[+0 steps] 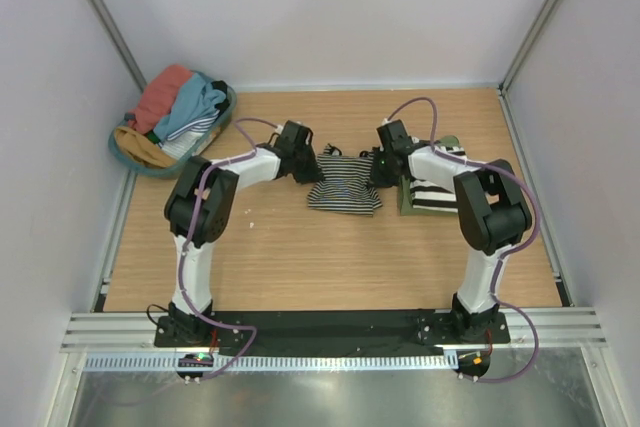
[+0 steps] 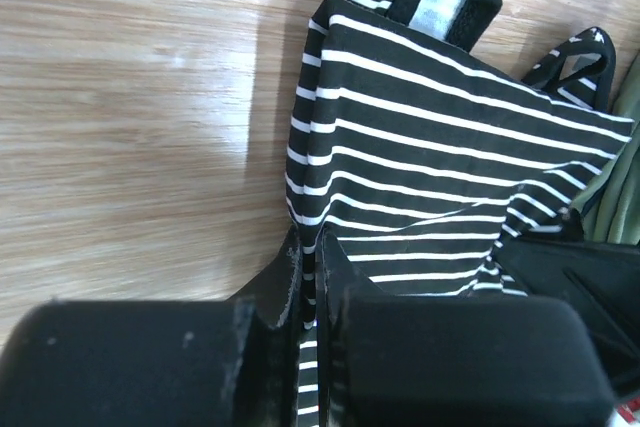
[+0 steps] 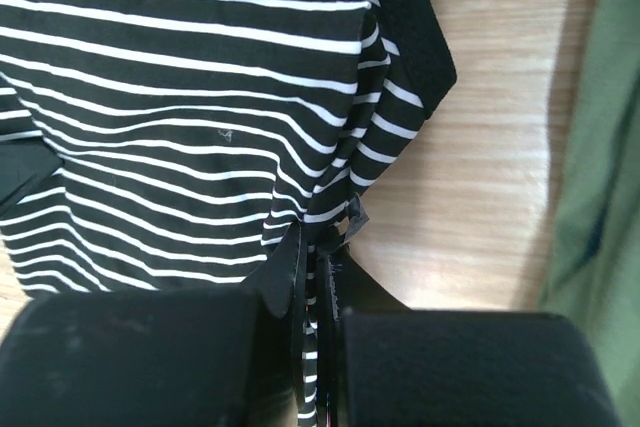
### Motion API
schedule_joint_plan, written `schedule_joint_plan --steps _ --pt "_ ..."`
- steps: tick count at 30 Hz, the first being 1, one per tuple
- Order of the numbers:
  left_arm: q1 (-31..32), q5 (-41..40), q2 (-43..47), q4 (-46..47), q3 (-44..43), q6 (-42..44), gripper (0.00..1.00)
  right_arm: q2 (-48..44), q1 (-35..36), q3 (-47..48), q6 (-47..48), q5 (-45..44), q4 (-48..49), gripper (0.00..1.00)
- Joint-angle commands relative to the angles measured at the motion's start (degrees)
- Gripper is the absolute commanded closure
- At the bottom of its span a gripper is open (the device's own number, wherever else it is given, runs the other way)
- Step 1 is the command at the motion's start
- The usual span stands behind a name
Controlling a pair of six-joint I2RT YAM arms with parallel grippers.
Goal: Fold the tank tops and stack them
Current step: Neatly place the folded tank top to the corner
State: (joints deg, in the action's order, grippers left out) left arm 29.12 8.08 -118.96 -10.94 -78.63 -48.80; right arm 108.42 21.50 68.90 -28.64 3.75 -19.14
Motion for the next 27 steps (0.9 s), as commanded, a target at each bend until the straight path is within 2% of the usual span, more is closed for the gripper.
schedule_joint_plan --steps 1,9,16,20,27 --pt "1.5 -2.8 -0.1 -0.8 0.1 -0.9 1.0 -5.6 -0.2 0.7 1.4 -1.5 -1.6 0.99" --pt "3.6 -3.9 7.4 0.8 -0.9 -1.7 1.0 -11.1 -1.1 4.9 2.5 -3.2 -5.7 0.99" --pt "5.9 -5.0 10.5 6.4 -0.6 -4.3 1.0 -12.4 -3.6 9.2 3.3 -2.8 -9.9 0.99" --pt "7.1 -6.0 9.6 7.8 -2.4 -5.0 1.0 -12.5 -5.3 10.6 3.7 -0.7 -10.7 0.99" --pt "7.7 -5.1 4.8 7.8 -11.4 -5.8 1.0 -10.0 -10.1 18.1 4.6 2.6 -14.7 0.99"
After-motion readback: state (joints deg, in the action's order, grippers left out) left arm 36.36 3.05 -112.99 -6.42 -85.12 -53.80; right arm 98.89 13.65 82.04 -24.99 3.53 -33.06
